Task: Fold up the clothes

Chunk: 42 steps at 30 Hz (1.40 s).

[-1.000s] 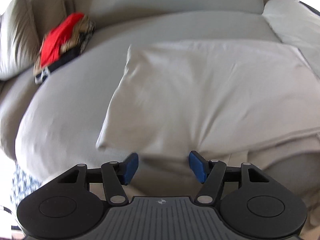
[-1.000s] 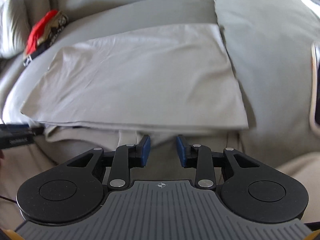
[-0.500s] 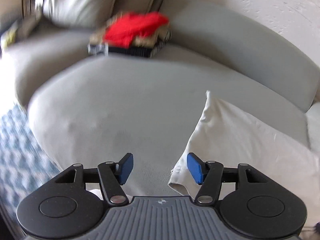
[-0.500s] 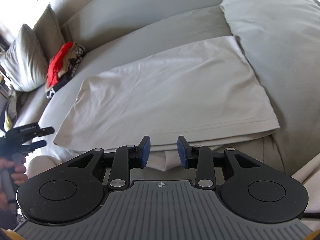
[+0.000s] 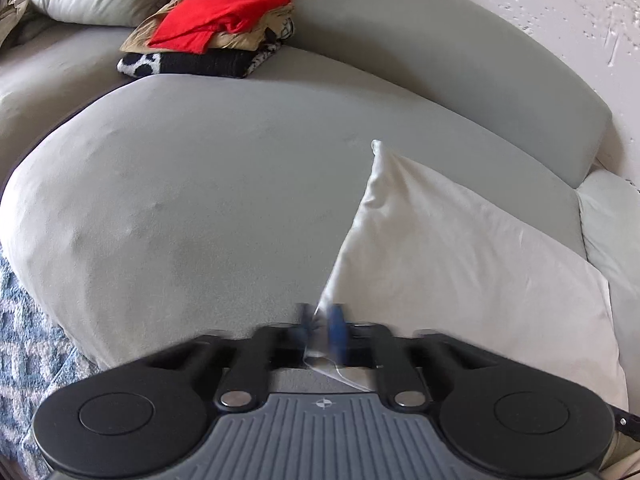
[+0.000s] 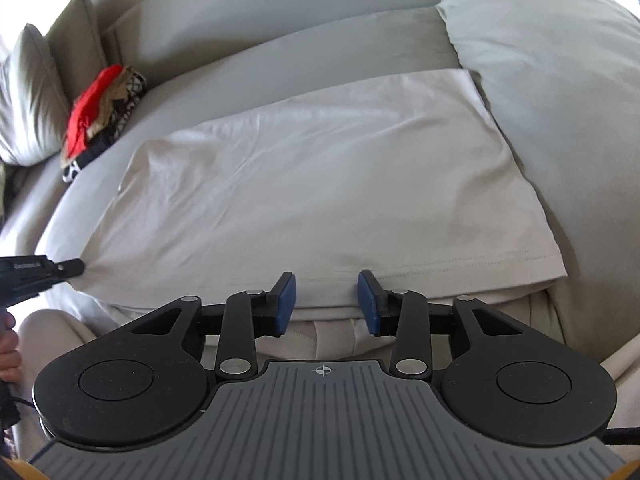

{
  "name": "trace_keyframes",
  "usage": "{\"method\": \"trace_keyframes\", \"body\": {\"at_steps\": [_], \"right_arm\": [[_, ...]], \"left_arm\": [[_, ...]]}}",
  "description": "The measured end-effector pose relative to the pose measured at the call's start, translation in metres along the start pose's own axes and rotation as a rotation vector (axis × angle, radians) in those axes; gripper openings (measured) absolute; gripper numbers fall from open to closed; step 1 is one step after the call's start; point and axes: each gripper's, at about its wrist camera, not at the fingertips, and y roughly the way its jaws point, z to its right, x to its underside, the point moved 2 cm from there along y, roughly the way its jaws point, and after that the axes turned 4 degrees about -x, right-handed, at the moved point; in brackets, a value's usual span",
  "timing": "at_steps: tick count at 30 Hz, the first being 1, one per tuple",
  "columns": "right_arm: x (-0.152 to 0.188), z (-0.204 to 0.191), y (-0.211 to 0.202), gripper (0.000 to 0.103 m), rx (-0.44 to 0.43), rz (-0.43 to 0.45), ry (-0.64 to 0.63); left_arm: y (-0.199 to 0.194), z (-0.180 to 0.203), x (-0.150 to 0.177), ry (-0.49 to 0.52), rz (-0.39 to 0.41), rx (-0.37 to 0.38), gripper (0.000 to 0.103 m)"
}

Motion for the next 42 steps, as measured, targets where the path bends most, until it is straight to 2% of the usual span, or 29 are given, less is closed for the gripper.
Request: {"method": "trace_keyframes", "body": {"at_steps": [5,7,9,11,14,17,20,25,29,32,36,39,42], "right_arm": [[0.002,-0.004,0.0,0.048,0.005,0.002,-0.042],[0.003,-0.005,-0.001,0.055,-0.001,0.005,-0.056],[0.004,-0.003,-0.006,0.056,-0.013,0.016,-0.051],[0.004,0.002,-0.013,0.057,-0.021,0.04,-0.043],[0.003,0.01,-0.024,0.058,-0.017,0.093,-0.025],[-0.003,0.018,-0.023,0.055,0.002,0.106,-0.003],[-0.009,0.019,-0.014,0.047,0.04,0.102,-0.024],[-0.029,0.021,0.008,0.046,0.111,0.117,-0.071],[-0.058,0.025,0.033,0.046,0.155,0.16,-0.07],[-0.08,0.025,0.058,0.046,0.178,0.172,-0.068],[-0.101,0.027,0.087,0.045,0.154,0.201,-0.079],[-0.1,0.025,0.103,0.046,0.19,0.154,-0.139],[-0.083,0.018,0.09,0.046,0.217,0.117,-0.209]], "left_arm": [[-0.001,0.002,0.004,0.019,-0.002,-0.086,0.004],[-0.001,0.008,0.005,0.05,0.002,-0.126,0.005],[-0.003,0.014,0.006,0.094,0.012,-0.175,0.014],[-0.01,0.02,0.007,0.131,0.03,-0.218,0.038],[-0.031,0.029,0.011,0.188,0.097,-0.274,0.039],[-0.048,0.051,0.016,0.245,0.153,-0.242,0.041],[-0.04,0.081,0.021,0.319,0.147,-0.19,0.045],[-0.025,0.132,0.028,0.447,0.132,-0.103,0.047],[-0.003,0.16,0.028,0.459,0.108,-0.085,0.047],[0.011,0.174,0.032,0.472,0.114,-0.091,0.047],[0.021,0.176,0.043,0.481,0.105,-0.084,0.047],[0.017,0.172,0.046,0.5,0.092,-0.096,0.047],[0.01,0.168,0.05,0.505,0.071,-0.096,0.048]]}}
